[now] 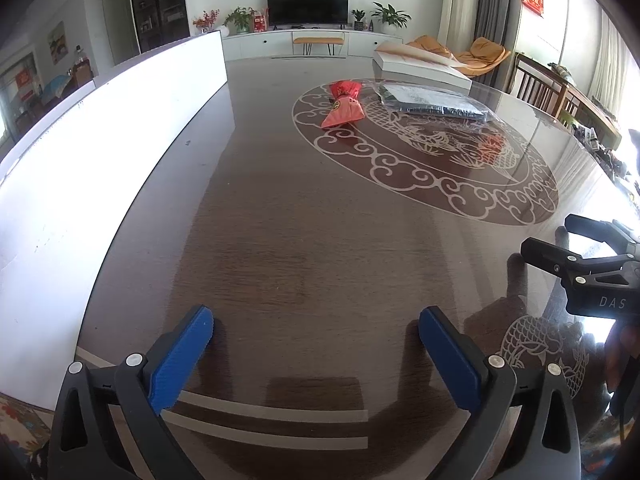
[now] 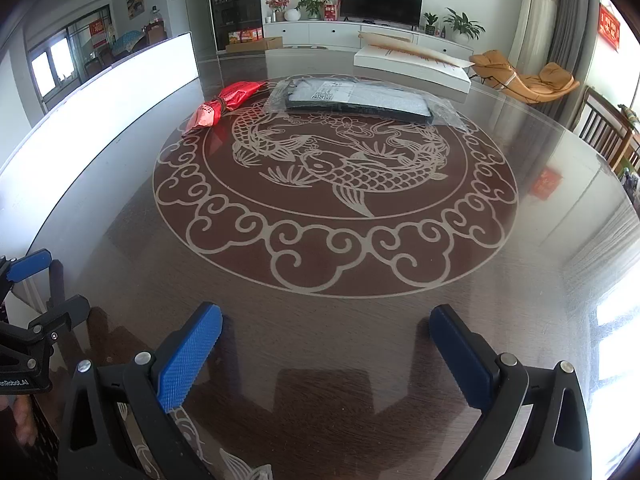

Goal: Organize objects
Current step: 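Withdraw both open grippers from the tray back over the table, then lower the left gripper onto the red candy bag and close it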

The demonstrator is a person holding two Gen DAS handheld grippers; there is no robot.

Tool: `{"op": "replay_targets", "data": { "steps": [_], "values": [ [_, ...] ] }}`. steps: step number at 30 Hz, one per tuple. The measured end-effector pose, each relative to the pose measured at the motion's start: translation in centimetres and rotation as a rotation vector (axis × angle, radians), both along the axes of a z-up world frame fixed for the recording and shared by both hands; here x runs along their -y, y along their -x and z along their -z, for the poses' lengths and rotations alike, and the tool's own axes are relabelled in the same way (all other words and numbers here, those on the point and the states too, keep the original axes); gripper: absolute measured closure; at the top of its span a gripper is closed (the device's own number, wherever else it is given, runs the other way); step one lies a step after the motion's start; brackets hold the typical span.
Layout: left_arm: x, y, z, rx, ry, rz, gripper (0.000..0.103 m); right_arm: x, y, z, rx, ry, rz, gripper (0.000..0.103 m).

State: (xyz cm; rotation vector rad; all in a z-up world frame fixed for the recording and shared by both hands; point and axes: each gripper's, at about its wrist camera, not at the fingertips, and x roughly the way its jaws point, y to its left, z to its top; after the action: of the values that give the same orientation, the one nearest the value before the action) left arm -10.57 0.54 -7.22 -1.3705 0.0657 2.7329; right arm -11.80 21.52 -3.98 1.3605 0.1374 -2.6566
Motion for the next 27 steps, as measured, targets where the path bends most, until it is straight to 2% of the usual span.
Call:
{"op": "replay_targets", "data": {
  "steps": [10,17,21,27],
  "values": [
    [0.12,0.02,-0.05,0.005,-0.001,-0.003,0.000,0.00,-0.01,0.00,0.000,0.000,0.000,0.000],
    [-0.59,0.57,-0.22,0.056,0.007,-0.062,0.000,-0.02,-0.02,-0.01,0.000,0.000,0.000,0.000],
    [-0.79,0.18,-0.21,0.051,0.008,0.010,0.000,-0.02,-0.03,-0.01,0.000,0.000,0.000,0.000],
    [-0.69,-0.02,-0.25,0.055,0.006,0.037,0.000,-0.03,-0.04,-0.01,0.000,0.000,0.000,0.000]
  ]
}}
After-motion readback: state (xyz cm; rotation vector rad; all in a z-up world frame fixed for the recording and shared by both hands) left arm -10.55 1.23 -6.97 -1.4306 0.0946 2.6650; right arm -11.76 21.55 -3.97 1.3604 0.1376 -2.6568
